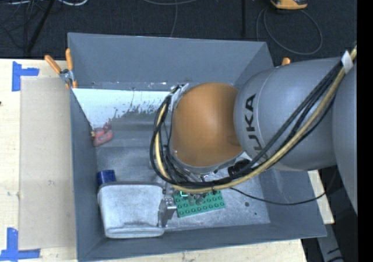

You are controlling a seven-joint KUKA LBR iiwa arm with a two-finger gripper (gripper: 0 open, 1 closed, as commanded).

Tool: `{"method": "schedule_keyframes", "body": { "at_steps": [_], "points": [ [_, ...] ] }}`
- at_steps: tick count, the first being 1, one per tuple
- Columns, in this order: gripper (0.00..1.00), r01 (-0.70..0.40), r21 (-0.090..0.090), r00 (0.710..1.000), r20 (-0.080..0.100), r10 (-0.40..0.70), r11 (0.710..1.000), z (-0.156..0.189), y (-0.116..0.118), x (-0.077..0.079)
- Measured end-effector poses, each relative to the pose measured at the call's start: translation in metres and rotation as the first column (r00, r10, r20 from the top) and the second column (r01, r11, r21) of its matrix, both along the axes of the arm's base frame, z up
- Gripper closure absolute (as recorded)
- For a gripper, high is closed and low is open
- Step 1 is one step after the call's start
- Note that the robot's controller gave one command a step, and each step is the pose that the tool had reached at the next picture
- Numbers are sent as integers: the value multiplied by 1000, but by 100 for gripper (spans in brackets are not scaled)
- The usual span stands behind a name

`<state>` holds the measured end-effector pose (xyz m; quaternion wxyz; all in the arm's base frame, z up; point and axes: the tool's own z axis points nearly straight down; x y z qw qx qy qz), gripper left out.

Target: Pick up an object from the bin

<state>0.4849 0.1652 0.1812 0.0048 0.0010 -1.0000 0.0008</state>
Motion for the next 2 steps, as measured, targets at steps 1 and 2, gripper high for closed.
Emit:
{"method": "schedule_keyframes", "body": {
  "at_steps": [1,2],
  "points": [
    [0,-395,6,918,44,394,919,-104,-69,14],
    [0,-388,7,921,46,387,922,-103,-90,12]
  ]
}}
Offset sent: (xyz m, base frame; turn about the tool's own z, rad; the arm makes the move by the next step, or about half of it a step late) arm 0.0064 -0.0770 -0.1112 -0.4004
